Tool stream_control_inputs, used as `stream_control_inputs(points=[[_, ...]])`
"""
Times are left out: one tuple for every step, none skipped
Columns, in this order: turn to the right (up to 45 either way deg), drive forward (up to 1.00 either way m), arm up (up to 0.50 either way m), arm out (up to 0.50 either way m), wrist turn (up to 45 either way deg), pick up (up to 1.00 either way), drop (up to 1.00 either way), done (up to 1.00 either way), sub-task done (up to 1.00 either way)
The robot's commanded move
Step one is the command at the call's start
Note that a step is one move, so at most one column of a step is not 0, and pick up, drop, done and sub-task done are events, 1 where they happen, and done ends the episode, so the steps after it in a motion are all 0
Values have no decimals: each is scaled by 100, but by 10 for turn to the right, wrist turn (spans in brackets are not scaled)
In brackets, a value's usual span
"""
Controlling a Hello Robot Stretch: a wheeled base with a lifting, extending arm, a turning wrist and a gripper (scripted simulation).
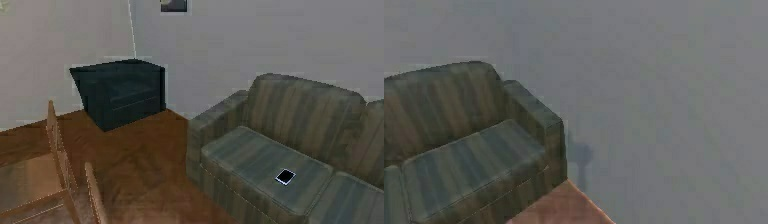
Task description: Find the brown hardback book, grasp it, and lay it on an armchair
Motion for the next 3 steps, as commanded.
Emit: stream_control_inputs(points=[[330,0,0,0,0,0,0,0,0],[0,60,0,0,0,0,0,0,0],[-450,0,0,0,0,0,0,0,0]])
